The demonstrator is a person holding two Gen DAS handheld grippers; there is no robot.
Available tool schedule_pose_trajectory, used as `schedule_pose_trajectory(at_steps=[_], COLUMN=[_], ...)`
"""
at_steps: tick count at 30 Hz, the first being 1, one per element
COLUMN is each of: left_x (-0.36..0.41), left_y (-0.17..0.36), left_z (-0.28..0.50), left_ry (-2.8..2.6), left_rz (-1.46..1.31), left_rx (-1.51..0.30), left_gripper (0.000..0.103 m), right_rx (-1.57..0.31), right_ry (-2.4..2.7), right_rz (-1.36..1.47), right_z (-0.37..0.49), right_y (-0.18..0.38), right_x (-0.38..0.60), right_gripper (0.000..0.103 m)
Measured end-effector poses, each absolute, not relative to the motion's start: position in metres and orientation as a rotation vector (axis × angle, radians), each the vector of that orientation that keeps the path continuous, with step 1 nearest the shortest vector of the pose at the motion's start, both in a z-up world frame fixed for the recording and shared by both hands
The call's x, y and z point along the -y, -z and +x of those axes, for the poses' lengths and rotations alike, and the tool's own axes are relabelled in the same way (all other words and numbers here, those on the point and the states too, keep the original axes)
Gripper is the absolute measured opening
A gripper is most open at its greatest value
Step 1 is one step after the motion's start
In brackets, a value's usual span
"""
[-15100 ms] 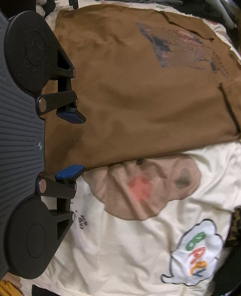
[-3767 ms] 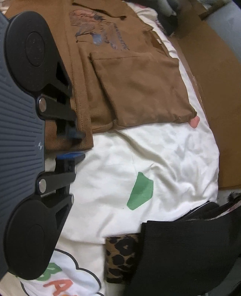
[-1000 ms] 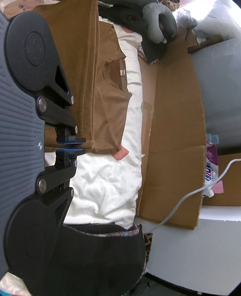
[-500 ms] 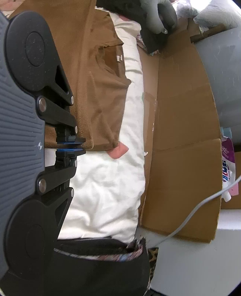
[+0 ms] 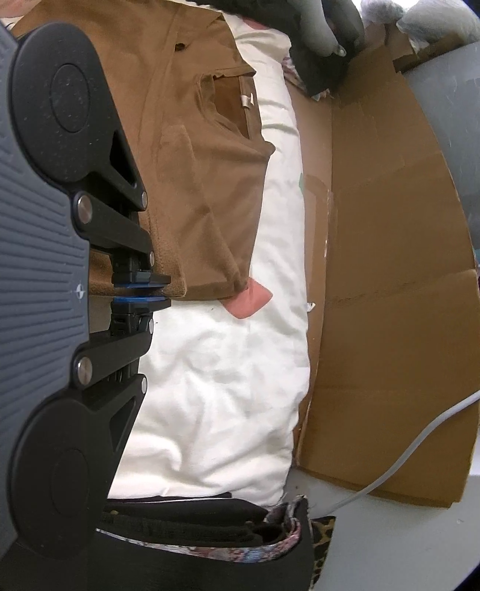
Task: Fold clothes
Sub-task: 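Carry the held hem over the shirt toward the collar with both tools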
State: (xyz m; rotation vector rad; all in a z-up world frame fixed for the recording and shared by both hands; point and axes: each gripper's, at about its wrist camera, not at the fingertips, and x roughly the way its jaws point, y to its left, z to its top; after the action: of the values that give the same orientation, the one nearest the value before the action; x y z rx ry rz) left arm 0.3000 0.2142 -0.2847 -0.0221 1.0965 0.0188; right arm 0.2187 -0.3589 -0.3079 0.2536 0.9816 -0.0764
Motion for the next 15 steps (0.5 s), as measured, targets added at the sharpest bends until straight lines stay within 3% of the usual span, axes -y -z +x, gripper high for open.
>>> schedule_pose_trajectory(at_steps=[2, 15], left_x=[-0.208, -0.210], left_y=[0.292, 0.333], left_z=[0.306, 0.321], left_ry=[-0.011, -0.004], left_rz=[0.001, -0.033], left_rx=[-1.095, -1.132], left_gripper=[0.016, 0.017], right_rx=[-0.972, -0.933], right_ry=[0.075, 0.116], right_rz=[0.262, 0.370], right_z=[0.218, 0.206], right_y=[0.307, 0.328], right_x=[0.359, 0.365], right_gripper=[0.002, 0.003])
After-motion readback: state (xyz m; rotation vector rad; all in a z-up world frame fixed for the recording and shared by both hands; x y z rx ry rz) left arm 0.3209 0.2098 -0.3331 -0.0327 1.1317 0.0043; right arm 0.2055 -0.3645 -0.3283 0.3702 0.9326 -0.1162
